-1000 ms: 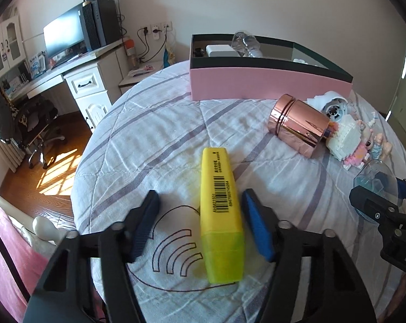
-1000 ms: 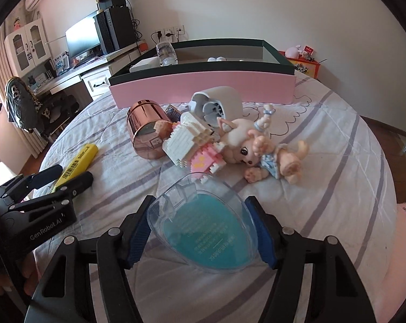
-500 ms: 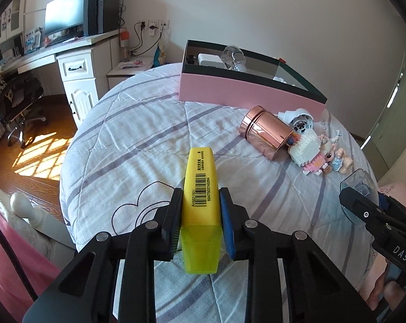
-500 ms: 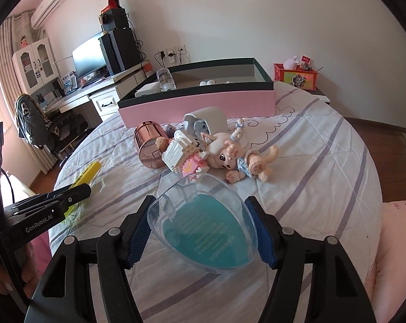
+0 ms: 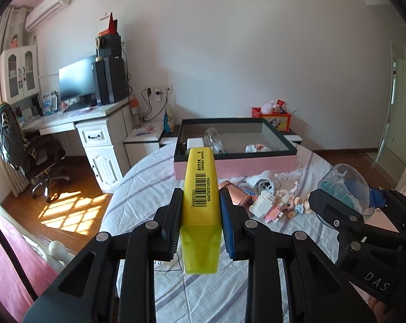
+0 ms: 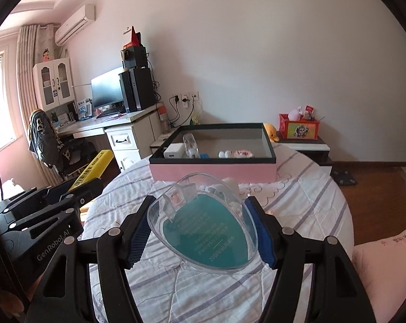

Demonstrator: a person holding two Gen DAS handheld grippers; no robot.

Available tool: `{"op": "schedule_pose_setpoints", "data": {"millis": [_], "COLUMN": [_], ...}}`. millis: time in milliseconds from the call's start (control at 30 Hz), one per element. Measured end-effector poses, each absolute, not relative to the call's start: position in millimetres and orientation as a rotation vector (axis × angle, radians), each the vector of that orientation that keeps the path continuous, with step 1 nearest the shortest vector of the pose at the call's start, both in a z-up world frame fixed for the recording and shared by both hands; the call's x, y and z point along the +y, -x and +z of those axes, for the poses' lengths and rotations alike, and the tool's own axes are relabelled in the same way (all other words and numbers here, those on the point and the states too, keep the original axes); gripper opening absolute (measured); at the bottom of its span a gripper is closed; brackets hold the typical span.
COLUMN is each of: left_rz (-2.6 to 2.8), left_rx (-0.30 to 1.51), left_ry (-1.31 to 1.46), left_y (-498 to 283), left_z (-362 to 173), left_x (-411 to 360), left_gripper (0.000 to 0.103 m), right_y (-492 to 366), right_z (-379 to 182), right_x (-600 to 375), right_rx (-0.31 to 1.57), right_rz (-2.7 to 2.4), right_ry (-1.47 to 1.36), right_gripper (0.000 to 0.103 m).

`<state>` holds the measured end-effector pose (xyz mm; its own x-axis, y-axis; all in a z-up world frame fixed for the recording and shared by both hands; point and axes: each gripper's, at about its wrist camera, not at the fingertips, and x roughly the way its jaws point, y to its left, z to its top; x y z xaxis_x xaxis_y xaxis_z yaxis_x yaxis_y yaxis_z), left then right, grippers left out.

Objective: Organize rigid objects
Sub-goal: 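Carry the highlighter and heart container into the pink box and open both tools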

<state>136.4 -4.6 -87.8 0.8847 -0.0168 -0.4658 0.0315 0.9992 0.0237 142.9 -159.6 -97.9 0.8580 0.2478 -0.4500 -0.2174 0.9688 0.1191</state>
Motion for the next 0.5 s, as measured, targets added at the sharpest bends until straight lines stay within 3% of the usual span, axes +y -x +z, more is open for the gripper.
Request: {"op": "schedule_pose_setpoints", "data": {"millis": [500], "left_rz": [-0.025], "left_rx": [0.290], "left_ry": [-0.041], "left_y": [-74], "left_z": [-18], "left_x": [-9], "left_gripper": [0.027], "right_y": [-81], "right_z": [-23], "right_x": [-142], "right_rx": [0.264], "right_rz": [0.220], "right_ry": [0.034], "right_gripper": [0.068]}}
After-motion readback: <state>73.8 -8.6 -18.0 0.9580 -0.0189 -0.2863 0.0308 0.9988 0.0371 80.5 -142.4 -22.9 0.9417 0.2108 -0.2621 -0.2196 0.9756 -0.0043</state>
